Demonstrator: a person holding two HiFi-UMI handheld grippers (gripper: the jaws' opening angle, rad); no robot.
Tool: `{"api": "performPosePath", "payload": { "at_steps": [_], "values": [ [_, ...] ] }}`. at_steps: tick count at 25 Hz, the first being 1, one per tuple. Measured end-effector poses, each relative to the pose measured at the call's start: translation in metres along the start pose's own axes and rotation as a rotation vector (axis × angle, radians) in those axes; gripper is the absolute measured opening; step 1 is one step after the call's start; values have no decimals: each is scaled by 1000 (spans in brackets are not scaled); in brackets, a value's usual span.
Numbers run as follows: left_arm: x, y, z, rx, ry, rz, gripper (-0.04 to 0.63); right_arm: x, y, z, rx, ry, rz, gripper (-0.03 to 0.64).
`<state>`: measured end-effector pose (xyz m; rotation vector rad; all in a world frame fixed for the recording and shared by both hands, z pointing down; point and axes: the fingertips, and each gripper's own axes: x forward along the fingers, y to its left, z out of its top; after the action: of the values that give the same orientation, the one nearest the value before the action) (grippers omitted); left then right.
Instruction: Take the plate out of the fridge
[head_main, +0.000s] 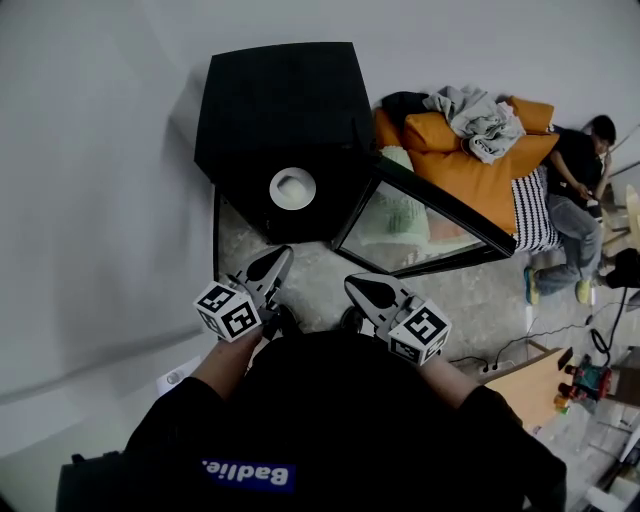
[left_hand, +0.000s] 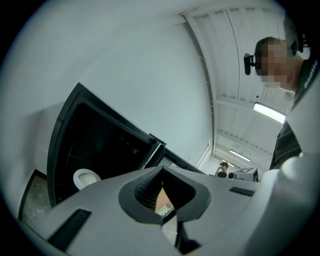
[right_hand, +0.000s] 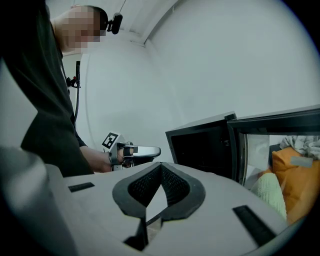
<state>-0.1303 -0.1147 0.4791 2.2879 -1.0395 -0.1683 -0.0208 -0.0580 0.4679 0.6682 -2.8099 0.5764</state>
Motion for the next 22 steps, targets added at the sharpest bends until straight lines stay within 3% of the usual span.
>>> {"api": "performPosePath", "payload": {
  "at_steps": [10,22],
  "values": [
    [12,35,-11,-129,16,-5,8,1,-9,6,4,-11,-77,-3],
    [44,91,-48,-440,-22,-43,8,-4,-20,2,20,-4,-139,-3]
  ]
}}
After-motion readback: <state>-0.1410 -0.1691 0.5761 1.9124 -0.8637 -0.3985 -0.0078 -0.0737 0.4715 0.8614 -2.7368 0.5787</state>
